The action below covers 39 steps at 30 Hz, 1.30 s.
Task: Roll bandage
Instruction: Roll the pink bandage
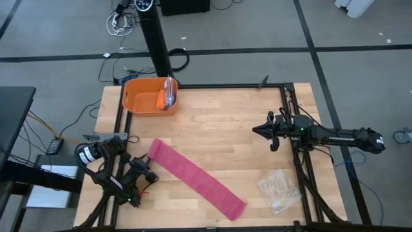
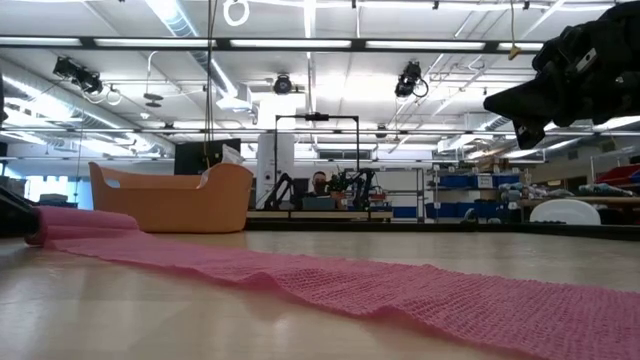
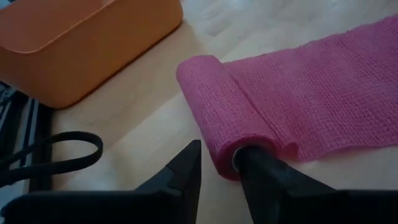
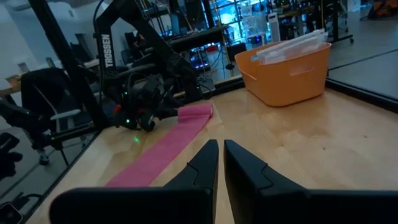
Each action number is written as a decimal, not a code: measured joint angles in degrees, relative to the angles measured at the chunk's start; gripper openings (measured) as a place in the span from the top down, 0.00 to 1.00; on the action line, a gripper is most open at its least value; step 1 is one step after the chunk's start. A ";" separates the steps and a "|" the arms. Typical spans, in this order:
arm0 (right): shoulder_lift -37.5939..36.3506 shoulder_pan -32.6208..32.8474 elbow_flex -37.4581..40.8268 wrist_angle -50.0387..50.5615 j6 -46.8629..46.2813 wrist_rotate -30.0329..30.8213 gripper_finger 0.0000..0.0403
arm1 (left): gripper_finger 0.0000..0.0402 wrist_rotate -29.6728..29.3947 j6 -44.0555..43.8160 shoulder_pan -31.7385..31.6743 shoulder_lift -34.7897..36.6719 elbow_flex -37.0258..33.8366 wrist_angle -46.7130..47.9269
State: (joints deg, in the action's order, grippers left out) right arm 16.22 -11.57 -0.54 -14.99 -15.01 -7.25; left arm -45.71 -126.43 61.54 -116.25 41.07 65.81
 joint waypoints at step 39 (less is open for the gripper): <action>10.75 16.71 -5.18 -5.94 6.34 1.80 0.87 | 0.96 -44.26 16.77 -24.70 2.87 18.65 24.16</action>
State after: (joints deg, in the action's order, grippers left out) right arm 26.97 5.14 -5.72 -20.93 -8.67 -5.44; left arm -89.97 -109.65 36.83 -113.38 59.72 89.98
